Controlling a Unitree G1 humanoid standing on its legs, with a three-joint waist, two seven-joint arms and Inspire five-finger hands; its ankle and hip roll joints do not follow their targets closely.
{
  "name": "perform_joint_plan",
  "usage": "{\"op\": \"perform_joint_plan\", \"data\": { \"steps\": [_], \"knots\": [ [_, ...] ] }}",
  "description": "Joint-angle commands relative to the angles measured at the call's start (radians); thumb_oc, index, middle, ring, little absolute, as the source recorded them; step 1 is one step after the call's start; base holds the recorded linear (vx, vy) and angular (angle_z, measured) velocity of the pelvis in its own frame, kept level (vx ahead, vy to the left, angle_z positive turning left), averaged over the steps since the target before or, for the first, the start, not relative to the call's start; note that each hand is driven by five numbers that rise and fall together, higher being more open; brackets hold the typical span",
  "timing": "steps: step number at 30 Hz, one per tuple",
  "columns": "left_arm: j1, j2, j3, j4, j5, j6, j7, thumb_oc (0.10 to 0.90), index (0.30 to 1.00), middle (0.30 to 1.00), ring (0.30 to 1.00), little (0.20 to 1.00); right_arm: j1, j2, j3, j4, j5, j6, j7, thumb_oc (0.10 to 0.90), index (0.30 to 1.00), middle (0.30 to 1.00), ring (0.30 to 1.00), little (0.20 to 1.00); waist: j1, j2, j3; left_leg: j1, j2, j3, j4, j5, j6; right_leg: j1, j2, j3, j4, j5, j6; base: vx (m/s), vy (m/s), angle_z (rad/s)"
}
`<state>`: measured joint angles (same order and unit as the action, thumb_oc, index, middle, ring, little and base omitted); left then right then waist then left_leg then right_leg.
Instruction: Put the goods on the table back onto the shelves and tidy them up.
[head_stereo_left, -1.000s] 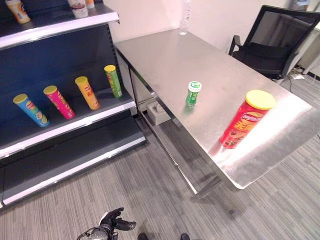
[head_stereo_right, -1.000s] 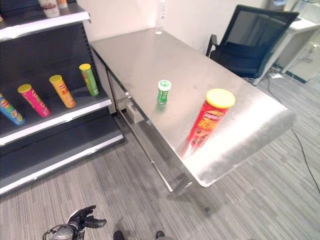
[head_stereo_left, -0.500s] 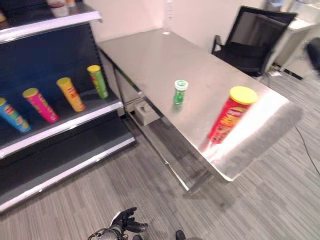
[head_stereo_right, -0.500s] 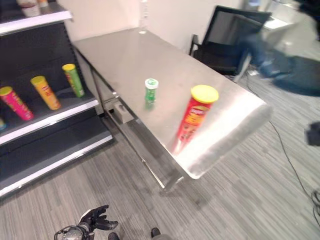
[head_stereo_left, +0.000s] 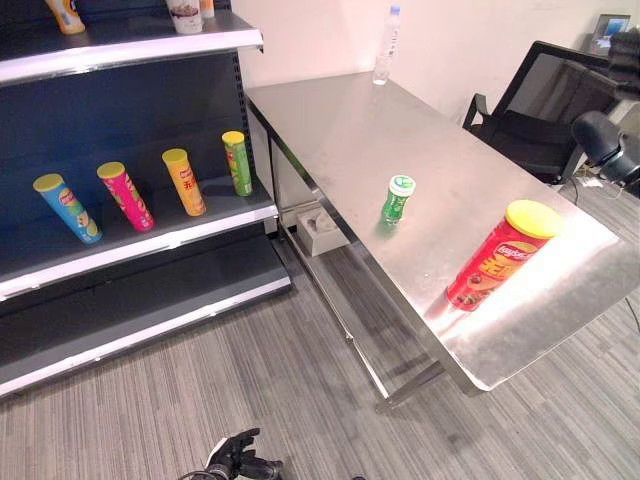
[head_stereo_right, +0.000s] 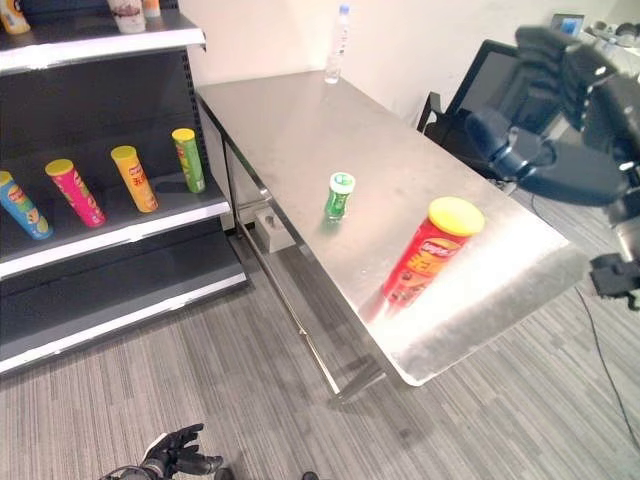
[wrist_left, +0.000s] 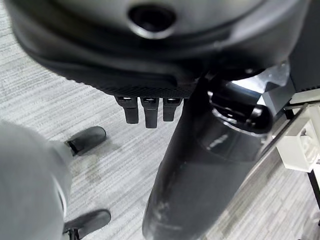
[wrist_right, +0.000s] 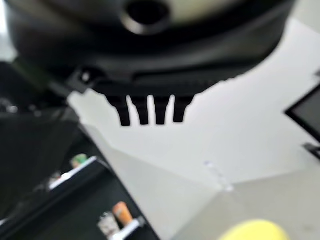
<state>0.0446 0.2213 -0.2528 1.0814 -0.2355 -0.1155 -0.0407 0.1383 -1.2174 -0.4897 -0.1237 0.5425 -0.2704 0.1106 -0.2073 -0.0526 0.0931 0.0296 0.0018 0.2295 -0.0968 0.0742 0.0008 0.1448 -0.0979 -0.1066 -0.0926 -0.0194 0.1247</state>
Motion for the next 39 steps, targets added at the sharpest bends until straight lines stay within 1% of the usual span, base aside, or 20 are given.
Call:
{"op": "perform_joint_plan", "data": {
  "steps": [1, 4, 5, 6, 7, 10, 13, 14, 17, 21, 25, 29, 33, 35, 39],
  "knots": [
    [-0.059, 0.012, 0.035, -0.01, -0.021, -0.065, -0.025, 0.8, 0.9, 0.9, 0.9, 0.9, -0.021, -0.093, -0.145, 0.024, 0.0, -0.022, 0.037, 0.8, 0.9, 0.9, 0.9, 0.9, 0.051, -0.035, -0.041, 0.101, 0.054, 0.026, 0.01, -0.133, -0.079, -0.094, -0.032, -0.006, 0.005, 0.049, 0.066, 0.03, -0.029, 0.02],
    [-0.058, 0.006, 0.033, -0.005, -0.012, -0.063, -0.033, 0.8, 0.9, 0.9, 0.9, 0.9, 0.041, -0.106, -0.176, 0.017, -0.007, -0.008, 0.069, 0.8, 0.9, 0.9, 0.9, 0.9, 0.046, -0.036, -0.041, 0.104, 0.058, 0.025, 0.01, -0.133, -0.083, -0.087, -0.027, -0.011, 0.005, 0.044, 0.064, 0.02, -0.018, 0.03],
    [-0.06, 0.006, 0.031, -0.004, -0.01, -0.063, -0.033, 0.8, 0.9, 0.9, 0.9, 0.9, 0.05, -0.104, -0.173, 0.022, -0.015, -0.005, 0.073, 0.8, 0.9, 0.9, 0.9, 0.9, 0.046, -0.035, -0.041, 0.105, 0.059, 0.024, 0.01, -0.133, -0.084, -0.085, -0.025, -0.013, 0.005, 0.042, 0.062, 0.03, -0.036, 0.04],
    [-0.06, 0.006, 0.033, -0.007, -0.007, -0.061, -0.036, 0.8, 0.9, 0.9, 0.9, 0.9, 0.066, -0.106, -0.159, 0.033, -0.057, 0.012, 0.077, 0.8, 0.9, 0.9, 0.9, 0.9, 0.047, -0.034, -0.04, 0.105, 0.061, 0.024, 0.01, -0.133, -0.084, -0.084, -0.023, -0.015, 0.005, 0.041, 0.061, 0.02, -0.029, 0.04],
    [-0.059, 0.006, 0.033, -0.007, -0.007, -0.06, -0.036, 0.8, 0.9, 0.9, 0.9, 0.9, 0.065, -0.106, -0.158, 0.033, -0.057, 0.012, 0.077, 0.8, 0.9, 0.9, 0.9, 0.9, 0.046, -0.034, -0.04, 0.105, 0.062, 0.024, 0.01, -0.133, -0.084, -0.084, -0.023, -0.015, 0.005, 0.041, 0.061, 0.02, -0.033, 0.02],
    [-0.065, 0.005, 0.03, -0.006, -0.002, -0.055, -0.041, 0.8, 0.9, 0.9, 0.9, 0.9, 0.065, -0.112, -0.088, 0.057, -0.134, 0.036, 0.092, 0.8, 0.9, 0.9, 0.9, 0.9, 0.052, -0.035, -0.036, 0.105, 0.068, 0.028, 0.01, -0.129, -0.088, -0.084, -0.018, -0.017, 0.005, 0.038, 0.06, 0.01, -0.014, 0.0],
    [-0.064, 0.004, 0.029, -0.01, -0.003, -0.054, -0.041, 0.8, 0.9, 0.9, 0.9, 0.9, 0.049, -0.111, -0.063, 0.068, -0.145, 0.038, 0.09, 0.8, 0.9, 0.9, 0.9, 0.9, 0.053, -0.035, -0.035, 0.104, 0.07, 0.027, 0.01, -0.129, -0.088, -0.084, -0.017, -0.018, 0.005, 0.037, 0.059, 0.0, 0.0, 0.0],
    [-0.065, 0.007, 0.026, -0.012, -0.001, -0.053, -0.042, 0.8, 0.9, 0.9, 0.9, 0.9, 0.032, -0.111, -0.033, 0.084, -0.18, 0.039, 0.078, 0.8, 0.9, 0.9, 0.9, 0.9, 0.057, -0.035, -0.032, 0.104, 0.072, 0.026, 0.01, -0.127, -0.09, -0.084, -0.014, -0.019, 0.005, 0.035, 0.058, 0.0, 0.0, 0.0],
    [-0.065, 0.01, 0.025, -0.016, -0.004, -0.05, -0.042, 0.8, 0.9, 0.9, 0.9, 0.9, 0.005, -0.105, 0.005, 0.11, -0.218, 0.04, 0.062, 0.8, 0.9, 0.9, 0.9, 0.9, 0.067, -0.037, -0.028, 0.101, 0.076, 0.025, 0.01, -0.125, -0.092, -0.084, -0.011, -0.022, 0.005, 0.031, 0.057, 0.01, -0.037, 0.01],
    [-0.068, 0.016, 0.024, -0.01, 0.0, -0.048, -0.04, 0.8, 0.9, 0.9, 0.9, 0.9, -0.08, -0.1, 0.105, 0.158, -0.268, 0.043, 0.044, 0.8, 0.9, 0.9, 0.9, 0.9, 0.077, -0.04, -0.025, 0.099, 0.081, 0.021, 0.01, -0.123, -0.095, -0.084, -0.007, -0.029, 0.005, 0.026, 0.054, 0.01, -0.025, 0.0],
    [-0.069, 0.017, 0.02, -0.007, -0.003, -0.048, -0.036, 0.8, 0.9, 0.9, 0.9, 0.9, -0.141, -0.093, 0.174, 0.192, -0.294, 0.043, 0.026, 0.8, 0.9, 0.9, 0.9, 0.9, 0.091, -0.042, -0.021, 0.096, 0.085, 0.015, 0.01, -0.121, -0.098, -0.079, -0.004, -0.039, 0.005, 0.021, 0.052, 0.01, -0.027, 0.05],
    [-0.066, 0.015, 0.024, -0.003, -0.006, -0.046, -0.036, 0.8, 0.9, 0.9, 0.9, 0.9, -0.154, -0.094, 0.187, 0.198, -0.314, 0.043, 0.019, 0.8, 0.9, 0.9, 0.9, 0.9, 0.097, -0.046, -0.02, 0.092, 0.088, 0.004, 0.01, -0.117, -0.1, -0.074, -0.001, -0.047, 0.005, 0.015, 0.05, 0.02, -0.038, 0.06],
    [-0.061, 0.016, 0.024, 0.003, -0.004, -0.048, -0.032, 0.8, 0.9, 0.9, 0.9, 0.9, -0.158, -0.074, 0.155, 0.208, -0.315, 0.031, -0.016, 0.8, 0.9, 0.9, 0.9, 0.9, 0.104, -0.046, -0.021, 0.091, 0.088, -0.002, 0.01, -0.117, -0.101, -0.071, 0.002, -0.055, 0.005, 0.012, 0.048, 0.01, -0.013, 0.05],
    [-0.061, 0.018, 0.023, 0.002, -0.003, -0.048, -0.031, 0.8, 0.9, 0.9, 0.9, 0.9, -0.164, -0.07, 0.157, 0.209, -0.318, 0.03, -0.022, 0.8, 0.9, 0.9, 0.9, 0.9, 0.106, -0.046, -0.021, 0.092, 0.088, -0.003, 0.01, -0.117, -0.101, -0.07, 0.002, -0.056, 0.005, 0.012, 0.047, 0.0, 0.0, 0.0],
    [-0.061, 0.022, 0.023, 0.001, 0.0, -0.048, -0.027, 0.8, 0.9, 0.9, 0.9, 0.9, -0.208, -0.064, 0.197, 0.226, -0.342, 0.034, -0.031, 0.8, 0.9, 0.9, 0.9, 0.9, 0.115, -0.048, -0.022, 0.092, 0.089, -0.009, 0.01, -0.117, -0.101, -0.066, 0.004, -0.061, 0.005, 0.009, 0.045, 0.0, -0.003, 0.02]
  ]
}}
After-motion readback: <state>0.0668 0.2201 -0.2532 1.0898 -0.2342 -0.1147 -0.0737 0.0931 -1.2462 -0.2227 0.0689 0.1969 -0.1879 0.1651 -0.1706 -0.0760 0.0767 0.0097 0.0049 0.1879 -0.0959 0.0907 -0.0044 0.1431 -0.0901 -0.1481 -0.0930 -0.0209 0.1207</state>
